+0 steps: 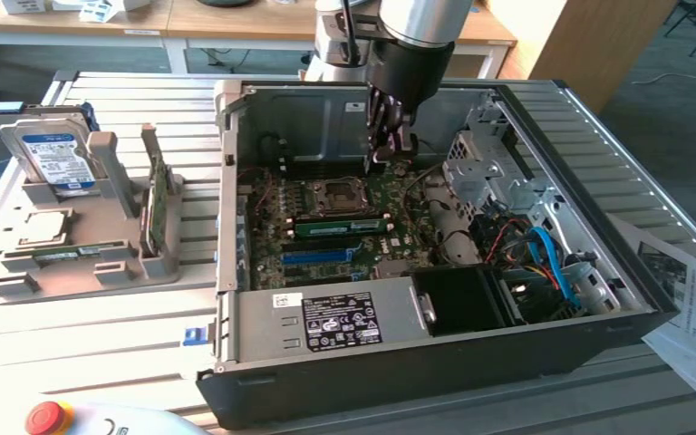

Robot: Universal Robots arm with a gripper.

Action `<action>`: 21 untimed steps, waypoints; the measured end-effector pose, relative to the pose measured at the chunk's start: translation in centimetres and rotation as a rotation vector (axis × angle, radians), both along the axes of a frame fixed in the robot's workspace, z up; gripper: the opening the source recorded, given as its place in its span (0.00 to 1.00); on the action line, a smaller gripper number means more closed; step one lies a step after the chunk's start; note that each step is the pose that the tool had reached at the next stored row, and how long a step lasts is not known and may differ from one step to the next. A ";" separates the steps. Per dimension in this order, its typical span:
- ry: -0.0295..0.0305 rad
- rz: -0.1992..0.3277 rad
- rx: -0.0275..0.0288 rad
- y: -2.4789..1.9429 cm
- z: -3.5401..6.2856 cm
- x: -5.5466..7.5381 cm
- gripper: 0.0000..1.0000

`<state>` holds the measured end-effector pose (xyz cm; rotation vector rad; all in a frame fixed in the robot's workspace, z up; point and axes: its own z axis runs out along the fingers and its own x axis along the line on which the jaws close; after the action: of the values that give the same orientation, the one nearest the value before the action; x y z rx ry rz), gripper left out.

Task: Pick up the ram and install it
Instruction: 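Press down the ram until it locks into place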

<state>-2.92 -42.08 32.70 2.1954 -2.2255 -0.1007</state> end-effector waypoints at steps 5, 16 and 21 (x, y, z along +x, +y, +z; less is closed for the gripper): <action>0.0000 0.000 0.0000 0.00 0.00 0.0 0.10; 0.0000 0.000 0.0000 0.00 0.00 0.0 0.10; -0.0168 0.000 -0.0001 0.00 0.00 0.0 0.10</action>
<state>-2.92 -42.08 32.70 2.2044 -2.2340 -0.0825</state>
